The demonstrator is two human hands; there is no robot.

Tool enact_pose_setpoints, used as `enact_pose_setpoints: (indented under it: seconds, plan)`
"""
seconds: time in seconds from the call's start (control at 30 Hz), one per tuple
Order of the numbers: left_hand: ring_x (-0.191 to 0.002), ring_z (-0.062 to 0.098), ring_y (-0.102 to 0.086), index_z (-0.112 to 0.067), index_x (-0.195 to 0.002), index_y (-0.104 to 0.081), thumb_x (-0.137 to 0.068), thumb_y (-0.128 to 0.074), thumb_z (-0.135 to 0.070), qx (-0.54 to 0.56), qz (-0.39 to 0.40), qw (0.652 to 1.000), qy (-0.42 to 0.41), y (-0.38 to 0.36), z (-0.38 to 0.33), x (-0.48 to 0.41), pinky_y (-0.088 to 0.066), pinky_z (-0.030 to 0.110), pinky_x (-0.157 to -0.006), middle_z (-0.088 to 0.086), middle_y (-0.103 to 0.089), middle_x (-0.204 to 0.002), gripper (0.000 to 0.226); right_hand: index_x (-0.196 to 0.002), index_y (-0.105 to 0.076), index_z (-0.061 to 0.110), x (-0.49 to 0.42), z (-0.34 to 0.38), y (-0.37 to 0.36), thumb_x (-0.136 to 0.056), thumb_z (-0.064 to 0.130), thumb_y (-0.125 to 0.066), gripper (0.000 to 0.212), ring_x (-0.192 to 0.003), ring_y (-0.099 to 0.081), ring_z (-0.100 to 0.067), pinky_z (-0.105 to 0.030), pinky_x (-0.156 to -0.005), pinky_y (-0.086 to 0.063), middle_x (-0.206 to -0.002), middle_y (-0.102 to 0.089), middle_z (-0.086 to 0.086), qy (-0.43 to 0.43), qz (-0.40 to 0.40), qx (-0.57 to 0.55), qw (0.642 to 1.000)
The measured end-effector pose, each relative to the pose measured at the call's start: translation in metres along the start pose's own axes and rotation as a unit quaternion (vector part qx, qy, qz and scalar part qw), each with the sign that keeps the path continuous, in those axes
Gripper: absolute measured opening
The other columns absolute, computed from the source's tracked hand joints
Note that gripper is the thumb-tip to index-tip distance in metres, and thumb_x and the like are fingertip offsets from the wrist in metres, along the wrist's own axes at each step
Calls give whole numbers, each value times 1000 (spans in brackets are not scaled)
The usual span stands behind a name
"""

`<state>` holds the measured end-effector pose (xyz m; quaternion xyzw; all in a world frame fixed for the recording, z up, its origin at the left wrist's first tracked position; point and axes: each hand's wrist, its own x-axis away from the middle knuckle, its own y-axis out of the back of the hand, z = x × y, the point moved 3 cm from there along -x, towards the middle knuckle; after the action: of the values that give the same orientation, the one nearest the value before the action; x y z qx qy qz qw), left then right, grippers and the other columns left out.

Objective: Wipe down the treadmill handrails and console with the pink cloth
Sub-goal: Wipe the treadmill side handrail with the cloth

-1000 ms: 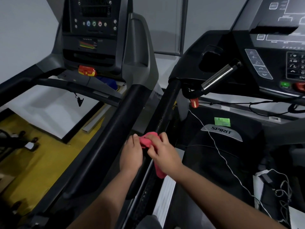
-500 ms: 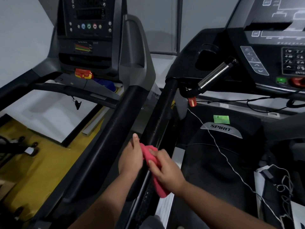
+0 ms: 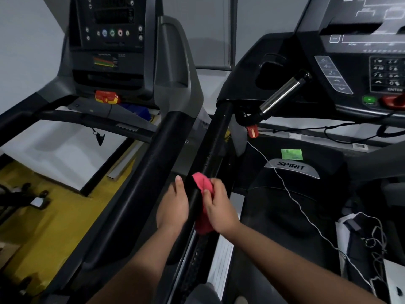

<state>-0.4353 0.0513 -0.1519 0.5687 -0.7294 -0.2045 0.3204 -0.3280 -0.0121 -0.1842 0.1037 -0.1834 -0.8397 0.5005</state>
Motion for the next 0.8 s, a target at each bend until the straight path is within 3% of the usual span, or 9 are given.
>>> enact_pose_setpoints:
  seconds: [0.17,0.27,0.33,0.4,0.53,0.67,0.73,0.8]
  plan:
    - [-122,23,-50,-23,-137,-47,-98,-11,-56,8,3,1000,2,0,0,0,-34,33,-88,4,-54,-134,63,-132,-37,19,13,-2,-9,-101,20,-36,31,-96,-45,3,-6,-83,-33,-126,-32,4,18,16,-37,999]
    - [-122,24,-50,-21,-138,-47,-98,-12,-56,6,3,1000,6,0,0,-1,-36,36,-92,4,-54,-134,63,-122,-41,26,24,-12,-13,-100,13,-37,26,-103,-40,15,4,-86,-27,-121,-29,1,12,23,-83,996]
    - [-123,24,-50,-22,-139,-45,-98,-13,-57,6,6,1000,11,0,0,-3,-37,38,-96,4,-54,-135,63,-115,-43,28,10,-13,-10,-100,12,-37,23,-98,-41,11,1,-85,-28,-119,-31,-1,-43,-3,-133,990]
    - [-118,24,-53,-24,-137,-46,-98,-17,-56,-4,11,1000,13,-1,1,-5,-40,40,-96,4,-57,-130,58,-112,-46,25,-5,-11,-10,-100,14,-37,19,-93,-43,6,-13,-88,-31,-119,-38,-3,-112,-24,-180,977]
    - [-96,24,-60,-22,-120,-52,-98,-28,-49,-27,20,999,22,-2,2,-10,-46,37,-83,4,-64,-105,42,-109,-46,27,8,-10,-20,-98,9,-37,23,-96,-52,-2,-24,-91,-40,-115,-53,0,-125,-43,-193,972]
    - [-87,20,-59,-21,-117,-51,-99,-29,-47,-32,16,999,23,-1,-1,-10,-42,34,-71,1,-62,-97,38,-116,-47,27,12,-18,-28,-98,8,-37,28,-100,-59,-15,-32,-94,-46,-103,-61,4,-173,-13,-220,960]
    - [-86,19,-58,-23,-118,-46,-98,-32,-46,-20,5,1000,20,-1,-1,-8,-42,33,-69,0,-58,-106,34,-113,-54,15,1,-19,-34,-97,5,-36,26,-95,-63,-27,-40,-88,-51,-102,-65,-10,-249,21,-307,918]
    - [-92,18,-55,-25,-121,-42,-98,-35,-44,-3,-10,1000,12,-2,0,-8,-41,34,-73,0,-51,-122,31,-106,-59,4,-8,-17,-36,-95,4,-36,26,-80,-63,-29,-38,-72,-55,-92,-65,-18,-320,43,-420,848]
